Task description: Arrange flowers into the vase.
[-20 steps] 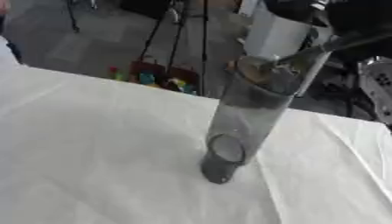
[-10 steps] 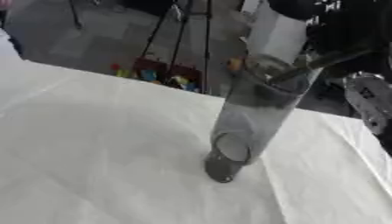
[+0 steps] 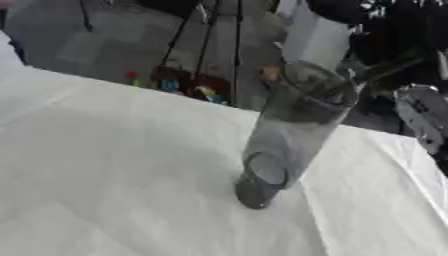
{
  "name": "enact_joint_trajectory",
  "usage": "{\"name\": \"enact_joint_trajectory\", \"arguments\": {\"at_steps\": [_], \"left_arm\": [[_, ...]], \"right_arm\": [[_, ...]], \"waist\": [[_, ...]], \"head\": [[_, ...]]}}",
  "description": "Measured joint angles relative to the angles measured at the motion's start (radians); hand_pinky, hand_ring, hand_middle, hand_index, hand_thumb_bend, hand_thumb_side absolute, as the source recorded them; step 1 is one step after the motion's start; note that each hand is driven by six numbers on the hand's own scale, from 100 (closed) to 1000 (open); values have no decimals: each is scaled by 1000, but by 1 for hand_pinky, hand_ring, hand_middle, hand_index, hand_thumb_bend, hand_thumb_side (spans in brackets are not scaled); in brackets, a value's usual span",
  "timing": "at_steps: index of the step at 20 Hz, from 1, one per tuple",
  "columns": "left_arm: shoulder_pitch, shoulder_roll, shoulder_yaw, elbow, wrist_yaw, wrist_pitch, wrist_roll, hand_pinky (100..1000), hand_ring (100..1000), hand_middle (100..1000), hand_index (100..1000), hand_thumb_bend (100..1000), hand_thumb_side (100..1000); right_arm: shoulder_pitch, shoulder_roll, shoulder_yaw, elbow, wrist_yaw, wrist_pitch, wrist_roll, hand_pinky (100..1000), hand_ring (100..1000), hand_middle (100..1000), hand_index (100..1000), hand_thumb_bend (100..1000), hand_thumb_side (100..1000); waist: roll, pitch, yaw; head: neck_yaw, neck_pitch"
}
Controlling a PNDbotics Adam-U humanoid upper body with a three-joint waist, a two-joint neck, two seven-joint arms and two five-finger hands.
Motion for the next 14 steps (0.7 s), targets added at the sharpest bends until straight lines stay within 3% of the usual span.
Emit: {"name": "enact_joint_trajectory", "arguments": {"at_steps": [14], "left_arm": [[1, -9, -6, 0, -12, 0, -1, 683, 1000, 955, 966, 100, 1000]], "right_arm": [[-61, 2, 1, 137, -61, 36, 36, 100, 124, 100, 158, 100, 241]], "waist": [[0, 12, 7]], "head": [[-9, -16]]}}
